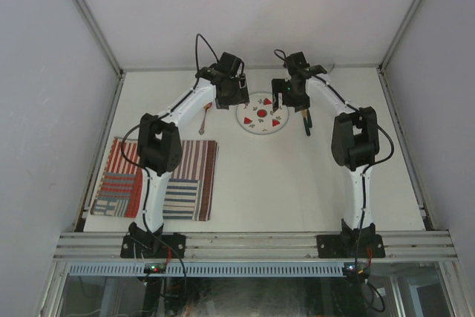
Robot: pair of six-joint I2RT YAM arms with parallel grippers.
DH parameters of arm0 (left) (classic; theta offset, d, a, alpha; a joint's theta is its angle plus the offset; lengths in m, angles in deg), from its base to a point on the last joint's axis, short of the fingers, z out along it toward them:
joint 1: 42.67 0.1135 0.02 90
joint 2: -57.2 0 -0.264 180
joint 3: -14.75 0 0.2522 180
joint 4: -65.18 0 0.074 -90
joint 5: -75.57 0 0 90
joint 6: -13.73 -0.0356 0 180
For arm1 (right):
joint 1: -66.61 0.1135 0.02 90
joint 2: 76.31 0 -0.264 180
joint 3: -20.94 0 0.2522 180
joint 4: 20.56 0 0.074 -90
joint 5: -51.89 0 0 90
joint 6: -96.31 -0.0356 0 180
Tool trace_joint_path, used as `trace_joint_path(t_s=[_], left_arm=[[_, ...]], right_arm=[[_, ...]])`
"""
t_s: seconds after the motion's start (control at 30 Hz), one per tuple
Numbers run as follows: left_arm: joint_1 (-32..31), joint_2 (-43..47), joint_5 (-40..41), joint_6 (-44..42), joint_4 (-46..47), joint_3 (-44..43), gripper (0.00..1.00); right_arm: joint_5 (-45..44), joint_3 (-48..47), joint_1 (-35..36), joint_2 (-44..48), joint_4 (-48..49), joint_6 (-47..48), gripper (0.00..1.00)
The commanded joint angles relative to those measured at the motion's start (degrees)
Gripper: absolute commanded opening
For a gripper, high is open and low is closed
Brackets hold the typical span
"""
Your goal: Set the dinner table for one person
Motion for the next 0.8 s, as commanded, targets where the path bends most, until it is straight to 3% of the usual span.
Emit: trace_joint_path(t_s=[0.0, 0.57, 0.77], left_arm=[[-0.16, -1.74, -3.02, -1.08, 3.16, -1.45, 0.75], [0.37, -5.36, -5.12, -1.51, 4.85, -0.21, 0.75], [0.37, -7.44, -4.89, -1.47, 3.61, -1.44, 0.71]], right_arm=[[-0.55, -0.59, -0.23, -1.40, 2.64, -1.07, 0.82], [1.13, -1.73, -0.57, -6.13, 2.61, 0.06, 0.78], [1.06, -1.88, -0.25, -7.39, 2.64, 0.84, 0.77]])
